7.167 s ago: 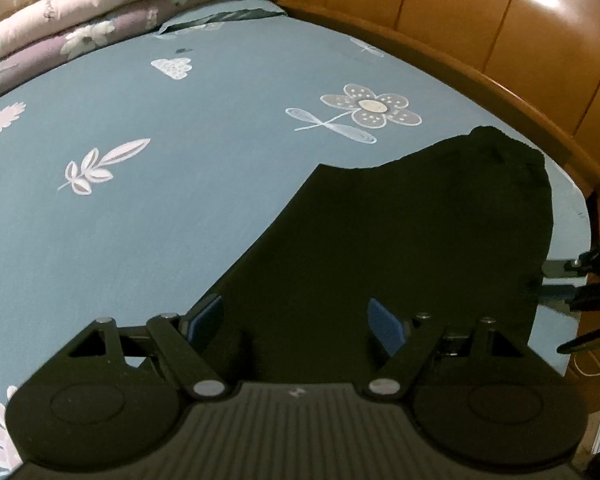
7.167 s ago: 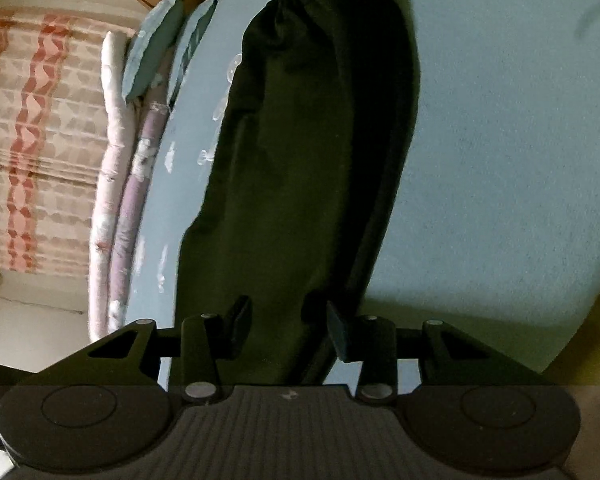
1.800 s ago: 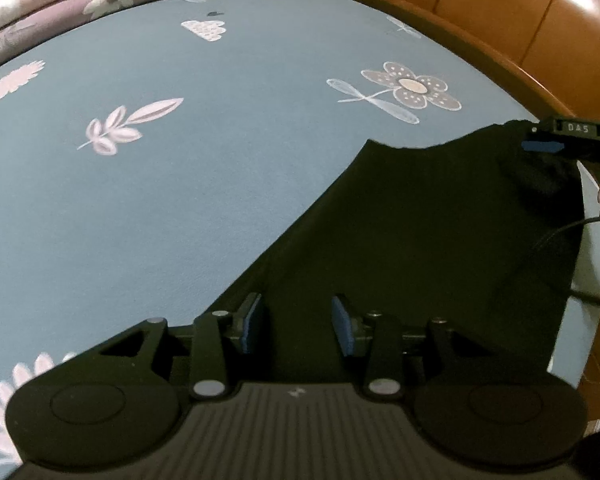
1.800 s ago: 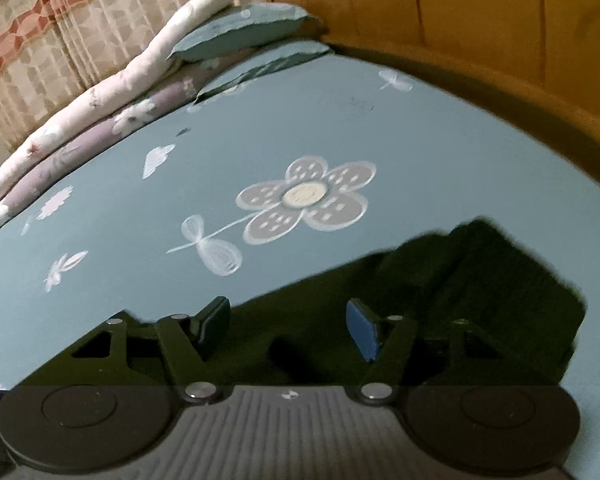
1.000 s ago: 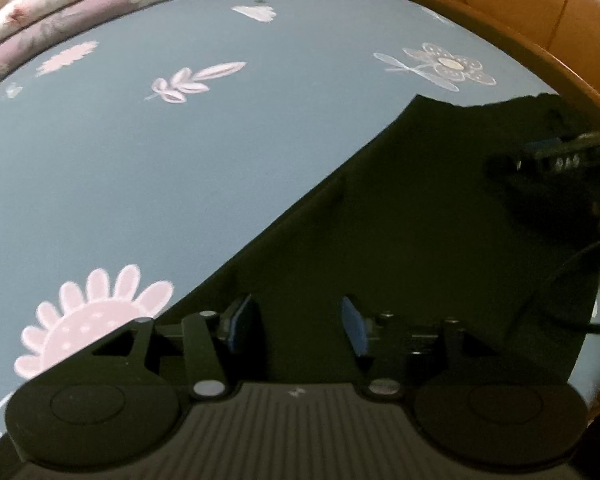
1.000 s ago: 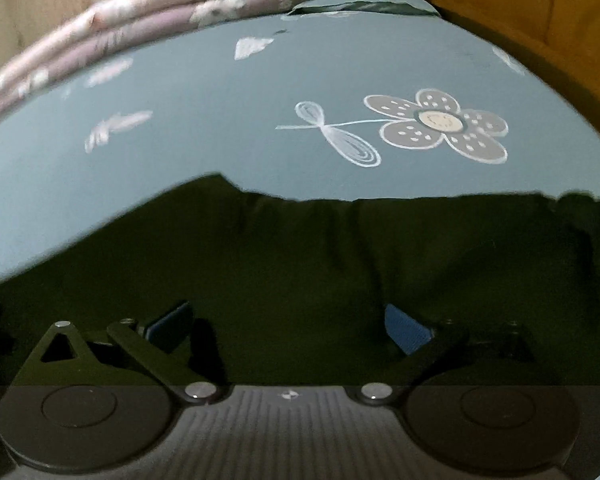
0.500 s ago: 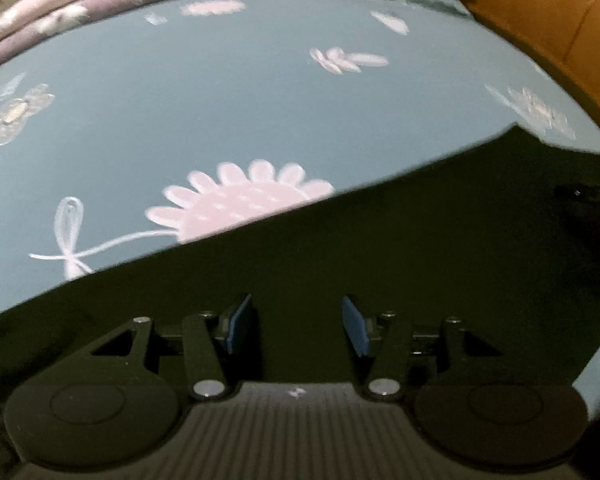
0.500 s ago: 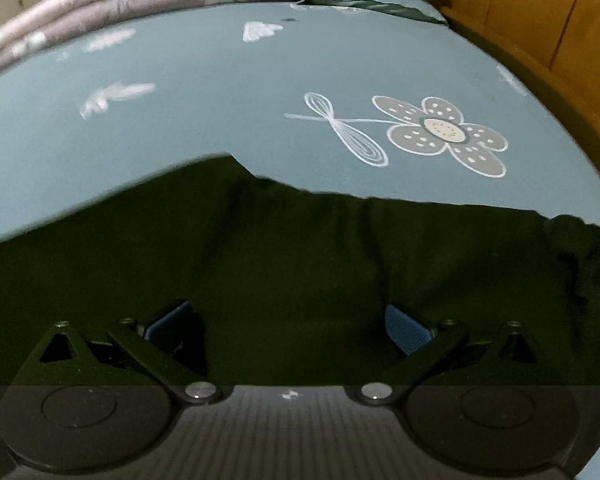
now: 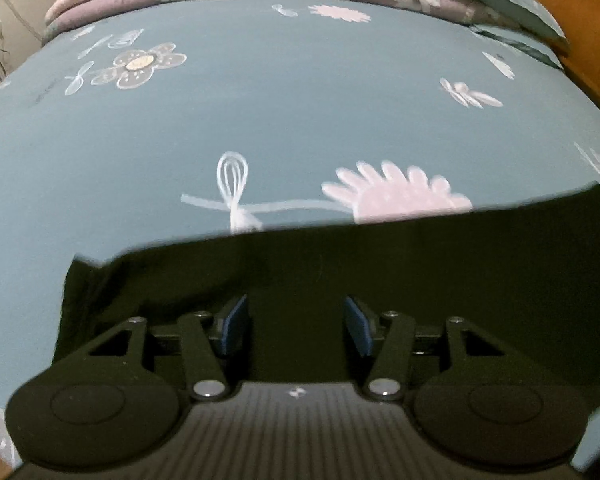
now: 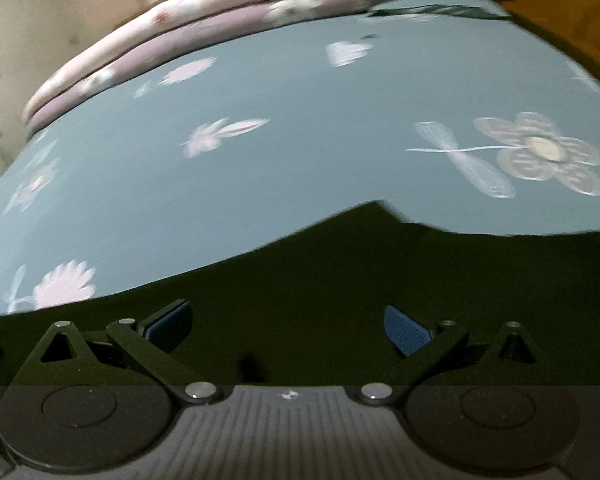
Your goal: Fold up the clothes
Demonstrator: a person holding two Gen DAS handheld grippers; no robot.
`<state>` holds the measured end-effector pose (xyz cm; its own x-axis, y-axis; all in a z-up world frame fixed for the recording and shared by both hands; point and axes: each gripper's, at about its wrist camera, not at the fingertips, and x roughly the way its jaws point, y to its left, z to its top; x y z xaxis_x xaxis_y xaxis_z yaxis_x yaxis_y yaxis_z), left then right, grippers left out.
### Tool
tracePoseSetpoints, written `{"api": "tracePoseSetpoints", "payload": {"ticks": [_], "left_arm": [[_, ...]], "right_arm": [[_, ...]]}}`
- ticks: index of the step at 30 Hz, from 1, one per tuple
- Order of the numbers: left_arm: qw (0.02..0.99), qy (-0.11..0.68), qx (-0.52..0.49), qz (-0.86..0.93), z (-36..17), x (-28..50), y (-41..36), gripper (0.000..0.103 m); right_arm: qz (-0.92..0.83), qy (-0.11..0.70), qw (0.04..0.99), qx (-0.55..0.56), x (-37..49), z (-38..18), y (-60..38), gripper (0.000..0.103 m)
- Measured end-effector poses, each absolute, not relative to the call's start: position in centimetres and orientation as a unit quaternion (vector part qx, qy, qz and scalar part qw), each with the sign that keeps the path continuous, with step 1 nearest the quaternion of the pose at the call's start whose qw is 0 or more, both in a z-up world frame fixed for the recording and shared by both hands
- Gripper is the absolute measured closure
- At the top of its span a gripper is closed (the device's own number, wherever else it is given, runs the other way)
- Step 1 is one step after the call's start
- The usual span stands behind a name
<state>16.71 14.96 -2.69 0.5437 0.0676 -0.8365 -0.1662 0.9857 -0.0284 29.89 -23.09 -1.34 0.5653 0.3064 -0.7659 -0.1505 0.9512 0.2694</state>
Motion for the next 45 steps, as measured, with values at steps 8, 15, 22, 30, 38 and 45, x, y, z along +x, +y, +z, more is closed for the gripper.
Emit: {"api": "tracePoseSetpoints", "payload": {"ticks": [8, 15, 22, 30, 38, 45], "left_arm": [[0.865, 0.485, -0.073, 0.105, -4.1, 12.7, 16.2, 0.047], [0.865, 0.451, -0.107, 0.194, -4.2, 11.1, 19.8, 0.048], [0.895, 0.407, -0.098, 0.156, -3.5, 13.1, 20.8, 0.048], [0.903, 0.391, -0.092, 0.152, -5.0, 16.3, 23.5, 0.049], [0.906, 0.401, -0.067, 0.118, -2.5, 14.6, 20.9, 0.046], [0.882, 0.460, -0.060, 0.077, -3.1, 12.9, 18.3, 0.044]], "right_arm": [[0.234, 0.459, 0.856, 0.047, 31.8, -1.5, -16.2, 0.000], [0.281, 0.476, 0.833, 0.017, 32.6, -2.0, -12.7, 0.000], [0.332, 0.470, 0.818, -0.014, 32.2, -1.5, -9.1, 0.000], [0.334, 0.474, 0.814, -0.025, 31.5, -1.4, -8.2, 0.000], [0.330, 0.473, 0.817, -0.023, 31.2, -1.4, -9.0, 0.000], [0.319, 0.484, 0.815, -0.003, 31.4, -2.3, -9.7, 0.000]]}}
